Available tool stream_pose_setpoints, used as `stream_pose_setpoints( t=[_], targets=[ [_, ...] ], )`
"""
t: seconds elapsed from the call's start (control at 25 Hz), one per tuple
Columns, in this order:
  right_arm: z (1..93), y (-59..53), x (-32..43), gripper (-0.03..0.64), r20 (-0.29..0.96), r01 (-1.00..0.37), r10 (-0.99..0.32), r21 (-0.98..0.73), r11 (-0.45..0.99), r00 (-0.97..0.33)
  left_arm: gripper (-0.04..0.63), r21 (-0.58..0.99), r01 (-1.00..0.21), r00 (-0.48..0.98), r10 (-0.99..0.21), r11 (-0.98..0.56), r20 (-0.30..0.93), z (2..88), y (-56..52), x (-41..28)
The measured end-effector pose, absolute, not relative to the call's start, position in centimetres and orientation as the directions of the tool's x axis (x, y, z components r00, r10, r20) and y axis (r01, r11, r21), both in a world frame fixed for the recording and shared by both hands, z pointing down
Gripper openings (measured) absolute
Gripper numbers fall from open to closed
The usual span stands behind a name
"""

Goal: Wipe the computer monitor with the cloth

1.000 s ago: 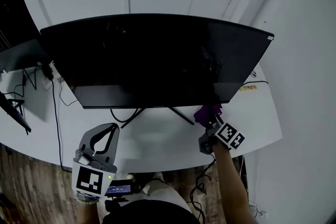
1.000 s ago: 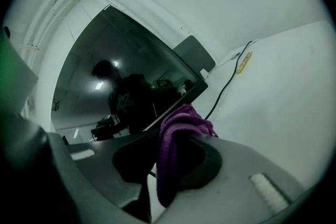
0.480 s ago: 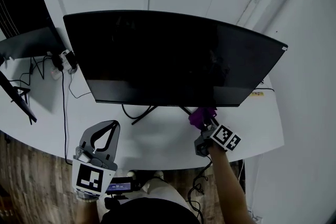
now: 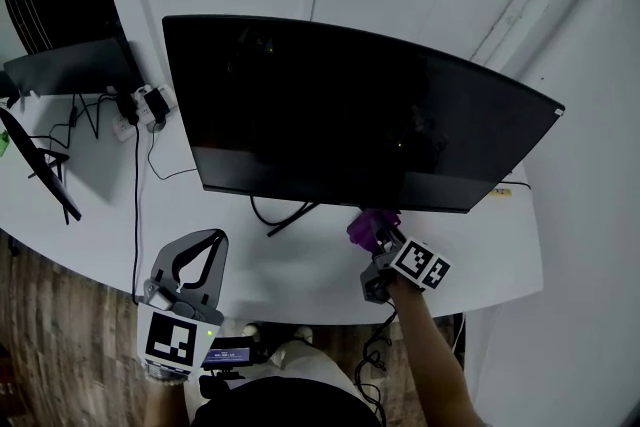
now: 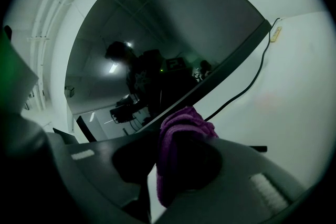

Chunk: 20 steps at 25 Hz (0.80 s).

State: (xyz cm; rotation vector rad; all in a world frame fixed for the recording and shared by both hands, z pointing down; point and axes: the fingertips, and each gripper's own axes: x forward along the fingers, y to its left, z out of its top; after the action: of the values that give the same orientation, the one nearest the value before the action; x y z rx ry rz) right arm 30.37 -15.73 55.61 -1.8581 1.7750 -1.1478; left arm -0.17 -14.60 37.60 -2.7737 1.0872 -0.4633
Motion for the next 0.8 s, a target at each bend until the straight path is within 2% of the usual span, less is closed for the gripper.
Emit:
stream_pose_setpoints(
  t=[0.8],
  targets=[
    [55.6,-19.8,18.0,0.08,0.342,-0.701,-0.889,-0.712,-0.035,-0.303,0.005,-0.207,-0.71,0.634,-0.739,-0.673,0.23,38.0,-15.5,-6.9]
  ],
)
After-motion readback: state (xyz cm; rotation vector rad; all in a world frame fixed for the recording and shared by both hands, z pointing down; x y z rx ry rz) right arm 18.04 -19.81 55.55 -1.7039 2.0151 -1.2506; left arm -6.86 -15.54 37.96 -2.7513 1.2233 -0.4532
